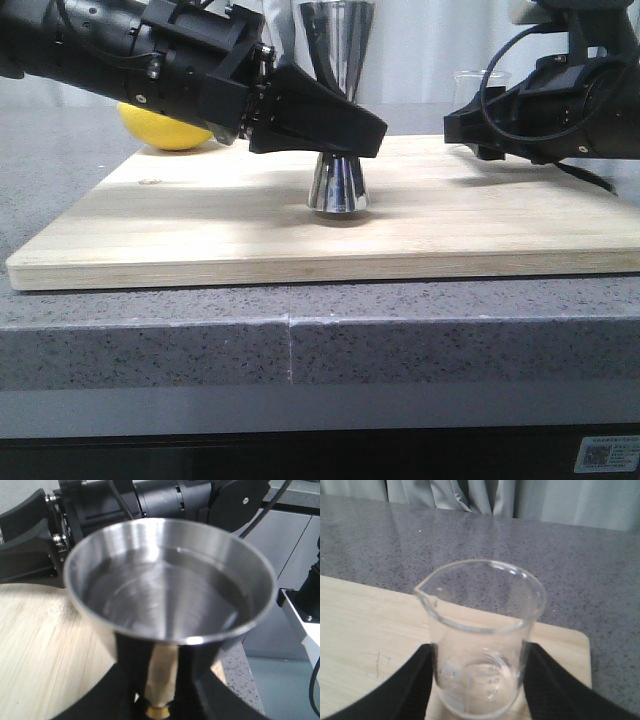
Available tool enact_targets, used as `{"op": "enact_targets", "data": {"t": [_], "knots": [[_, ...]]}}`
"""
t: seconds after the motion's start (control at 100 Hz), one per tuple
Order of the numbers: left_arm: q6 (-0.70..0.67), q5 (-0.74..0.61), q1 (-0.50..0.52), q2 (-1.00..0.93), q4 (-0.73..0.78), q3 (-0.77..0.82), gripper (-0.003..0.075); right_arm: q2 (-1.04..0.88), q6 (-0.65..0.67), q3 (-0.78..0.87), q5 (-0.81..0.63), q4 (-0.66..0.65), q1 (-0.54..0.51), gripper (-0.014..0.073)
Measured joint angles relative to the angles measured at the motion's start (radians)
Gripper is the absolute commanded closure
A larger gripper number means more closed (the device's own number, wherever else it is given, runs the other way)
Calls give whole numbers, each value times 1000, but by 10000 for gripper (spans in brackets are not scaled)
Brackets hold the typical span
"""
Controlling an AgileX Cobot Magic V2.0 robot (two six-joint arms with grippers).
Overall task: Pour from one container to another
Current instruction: 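Lower the empty beaker onto the board's far corner with the right gripper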
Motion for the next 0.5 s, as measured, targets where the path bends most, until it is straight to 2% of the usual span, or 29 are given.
{"op": "enact_targets", "data": {"t": [0.5], "knots": [[0, 0, 0, 0, 0, 0, 731, 2, 0, 0, 33, -35, 0, 344]]}}
